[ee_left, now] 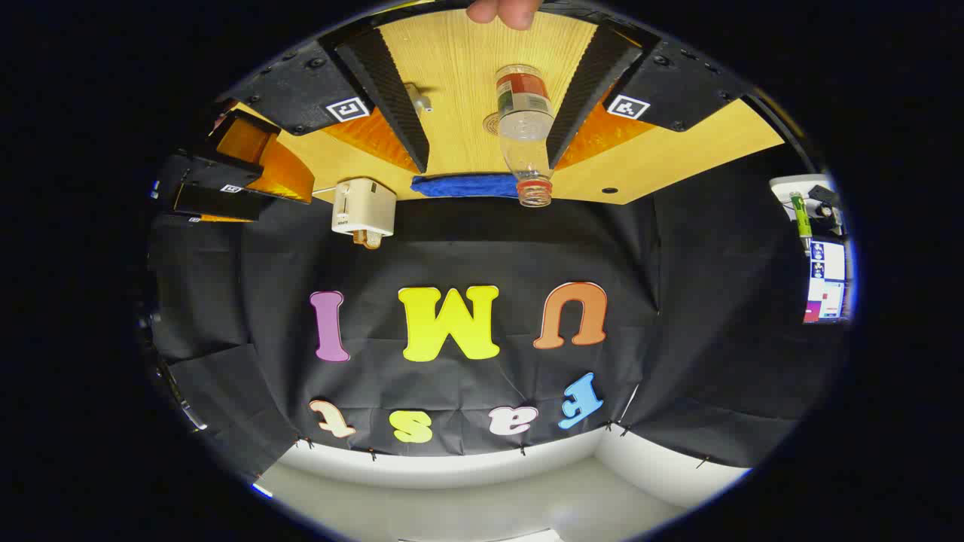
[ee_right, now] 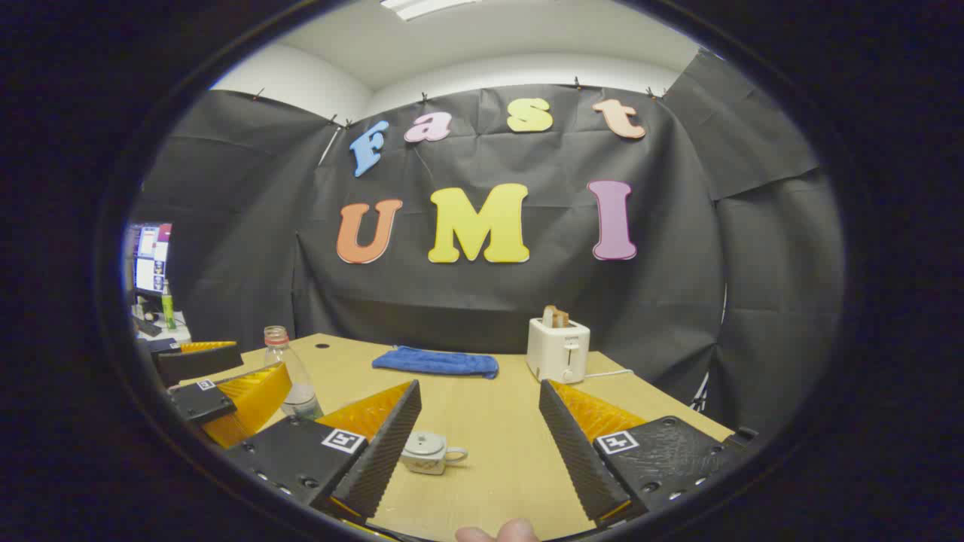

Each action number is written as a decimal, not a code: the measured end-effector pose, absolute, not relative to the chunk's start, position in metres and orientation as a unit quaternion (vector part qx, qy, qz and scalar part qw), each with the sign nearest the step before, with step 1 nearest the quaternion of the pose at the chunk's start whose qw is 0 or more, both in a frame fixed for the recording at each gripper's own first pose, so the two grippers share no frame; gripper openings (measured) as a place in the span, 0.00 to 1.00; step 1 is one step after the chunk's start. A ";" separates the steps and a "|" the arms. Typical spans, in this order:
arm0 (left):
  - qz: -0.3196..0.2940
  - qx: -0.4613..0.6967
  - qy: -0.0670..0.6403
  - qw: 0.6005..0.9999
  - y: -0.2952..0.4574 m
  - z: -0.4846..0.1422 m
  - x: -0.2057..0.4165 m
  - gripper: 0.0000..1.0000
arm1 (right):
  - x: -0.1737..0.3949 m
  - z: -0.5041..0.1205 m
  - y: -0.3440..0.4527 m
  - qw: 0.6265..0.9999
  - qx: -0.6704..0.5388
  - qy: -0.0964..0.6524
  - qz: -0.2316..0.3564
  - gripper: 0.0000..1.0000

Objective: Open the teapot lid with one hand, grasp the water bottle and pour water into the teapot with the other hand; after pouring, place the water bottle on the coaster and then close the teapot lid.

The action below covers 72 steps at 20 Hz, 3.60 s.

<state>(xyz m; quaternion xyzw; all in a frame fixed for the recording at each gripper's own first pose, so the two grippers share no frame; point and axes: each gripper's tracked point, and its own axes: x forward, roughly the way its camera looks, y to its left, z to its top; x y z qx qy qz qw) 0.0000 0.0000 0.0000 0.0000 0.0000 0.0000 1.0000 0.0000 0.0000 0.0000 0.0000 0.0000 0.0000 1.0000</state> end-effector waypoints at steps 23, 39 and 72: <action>0.010 0.027 -0.001 1.000 0.005 0.008 -0.008 0.98 | 0.002 -0.007 -0.001 1.000 0.001 0.008 -0.002 0.95; 0.046 0.014 0.014 0.999 0.059 0.013 -0.005 0.98 | 0.072 -0.089 0.051 0.995 -0.024 0.081 0.045 0.97; 0.032 0.001 0.038 0.999 0.067 -0.003 -0.001 0.98 | 0.102 -0.082 0.067 0.992 -0.020 0.088 0.090 0.00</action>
